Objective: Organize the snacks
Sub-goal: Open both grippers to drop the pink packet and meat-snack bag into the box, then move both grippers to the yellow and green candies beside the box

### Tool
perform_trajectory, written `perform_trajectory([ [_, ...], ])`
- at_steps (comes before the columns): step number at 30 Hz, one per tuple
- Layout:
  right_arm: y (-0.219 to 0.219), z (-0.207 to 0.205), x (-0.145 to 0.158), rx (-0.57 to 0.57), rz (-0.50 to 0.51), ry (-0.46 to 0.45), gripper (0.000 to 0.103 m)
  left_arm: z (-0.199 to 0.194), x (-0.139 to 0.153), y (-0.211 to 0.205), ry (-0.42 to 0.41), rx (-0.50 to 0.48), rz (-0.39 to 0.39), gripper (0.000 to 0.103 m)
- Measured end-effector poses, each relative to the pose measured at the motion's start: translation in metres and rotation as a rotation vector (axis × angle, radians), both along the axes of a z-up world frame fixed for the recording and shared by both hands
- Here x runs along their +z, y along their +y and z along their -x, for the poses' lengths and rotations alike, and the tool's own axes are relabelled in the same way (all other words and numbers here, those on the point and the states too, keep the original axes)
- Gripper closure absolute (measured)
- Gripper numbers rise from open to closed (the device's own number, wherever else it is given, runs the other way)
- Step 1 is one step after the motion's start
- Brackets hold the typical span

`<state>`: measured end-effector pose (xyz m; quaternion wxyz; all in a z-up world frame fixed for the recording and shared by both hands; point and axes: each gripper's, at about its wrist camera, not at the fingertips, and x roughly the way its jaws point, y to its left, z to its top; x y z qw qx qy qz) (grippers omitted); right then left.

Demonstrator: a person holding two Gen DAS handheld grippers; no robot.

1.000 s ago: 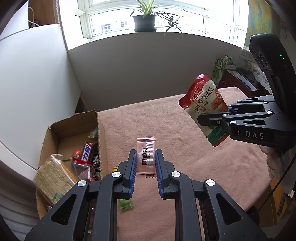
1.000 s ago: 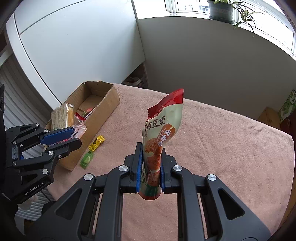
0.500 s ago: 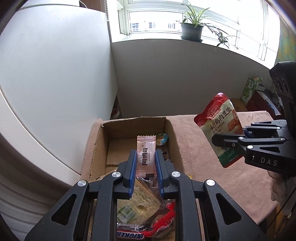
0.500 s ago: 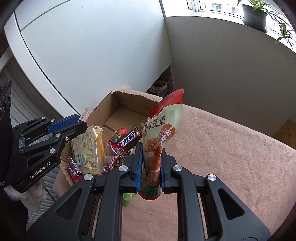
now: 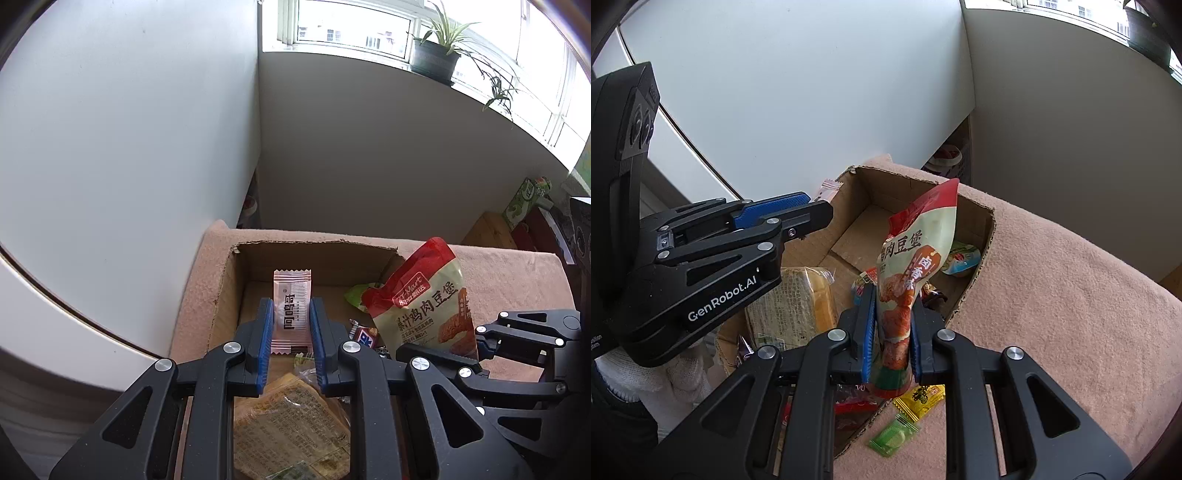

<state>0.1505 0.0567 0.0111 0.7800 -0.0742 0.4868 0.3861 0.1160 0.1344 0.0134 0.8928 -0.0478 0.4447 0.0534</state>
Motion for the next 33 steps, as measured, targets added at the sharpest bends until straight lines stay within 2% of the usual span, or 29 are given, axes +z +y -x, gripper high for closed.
perform_trajectory([
  [2, 0.005, 0.003, -0.001, 0.005, 0.004, -0.019, 0.071, -0.003, -0.001, 0.001, 0.01, 0.002, 0.01, 0.084],
  [5, 0.01, 0.006, 0.003, 0.028, -0.006, -0.032, 0.066, -0.007, -0.002, 0.005, 0.015, 0.013, 0.017, 0.08],
  [6, 0.01, 0.008, 0.004, 0.031, -0.005, -0.04, 0.064, -0.008, -0.001, 0.006, 0.016, 0.017, 0.022, 0.073],
  [7, 0.01, 0.01, 0.006, 0.035, 0.0, -0.053, 0.056, -0.008, -0.001, 0.008, 0.015, 0.023, 0.024, 0.063],
  [8, 0.009, 0.012, 0.008, 0.038, 0.002, -0.069, 0.047, -0.006, 0.0, 0.009, 0.01, 0.028, 0.028, 0.059],
  [10, 0.007, 0.015, 0.012, 0.042, -0.005, -0.088, 0.042, -0.004, 0.002, 0.011, 0.003, 0.035, 0.034, 0.059],
  [17, -0.013, 0.021, 0.016, 0.043, -0.017, -0.093, 0.042, 0.008, 0.01, 0.01, -0.013, 0.031, 0.032, 0.059],
  [23, -0.058, 0.02, 0.017, 0.007, -0.047, -0.073, 0.042, 0.027, 0.023, 0.004, -0.043, 0.023, 0.027, 0.059],
  [27, -0.092, 0.008, 0.006, -0.045, -0.09, -0.018, 0.042, 0.05, 0.035, -0.001, -0.083, 0.01, 0.011, 0.059],
  [28, -0.099, 0.005, 0.001, -0.048, -0.105, 0.007, 0.046, 0.057, 0.039, -0.002, -0.095, 0.012, 0.01, 0.059],
  [29, -0.103, 0.002, -0.005, -0.046, -0.115, 0.033, 0.058, 0.064, 0.043, -0.002, -0.109, 0.012, 0.012, 0.059],
  [30, -0.106, 0.0, -0.011, -0.045, -0.111, 0.06, 0.066, 0.071, 0.046, -0.002, -0.122, 0.015, 0.015, 0.059],
  [31, -0.108, -0.002, -0.017, -0.04, -0.103, 0.084, 0.083, 0.078, 0.048, -0.001, -0.135, 0.019, 0.019, 0.059],
  [32, -0.106, -0.004, -0.027, -0.035, -0.098, 0.104, 0.09, 0.086, 0.051, -0.001, -0.147, 0.021, 0.023, 0.059],
  [33, -0.105, -0.005, -0.034, -0.032, -0.095, 0.12, 0.091, 0.094, 0.054, -0.001, -0.159, 0.024, 0.027, 0.059],
])
